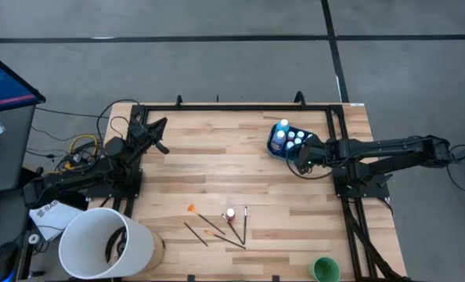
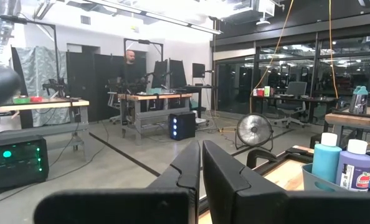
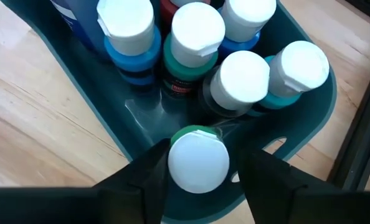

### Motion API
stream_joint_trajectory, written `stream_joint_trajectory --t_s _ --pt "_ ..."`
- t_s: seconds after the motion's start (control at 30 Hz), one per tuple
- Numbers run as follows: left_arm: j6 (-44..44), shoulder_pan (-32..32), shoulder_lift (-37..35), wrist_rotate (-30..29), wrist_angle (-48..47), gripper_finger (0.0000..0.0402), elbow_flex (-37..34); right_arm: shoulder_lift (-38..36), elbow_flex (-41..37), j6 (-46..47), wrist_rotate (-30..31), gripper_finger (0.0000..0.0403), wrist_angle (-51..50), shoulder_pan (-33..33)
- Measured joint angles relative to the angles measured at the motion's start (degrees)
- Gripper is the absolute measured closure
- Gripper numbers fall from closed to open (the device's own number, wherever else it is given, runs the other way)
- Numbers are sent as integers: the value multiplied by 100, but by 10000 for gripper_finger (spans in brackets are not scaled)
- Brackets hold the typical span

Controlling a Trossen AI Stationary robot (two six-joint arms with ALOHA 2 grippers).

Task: Pick & Place Paint Supplies
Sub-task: Put the small green paint bottle into the blue bin

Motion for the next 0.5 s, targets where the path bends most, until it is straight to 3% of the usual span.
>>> stream_joint_trajectory --t_s 0.5 --pt "0 -1 1 1 0 394 1 1 14 -227 94 211 -88 -16"
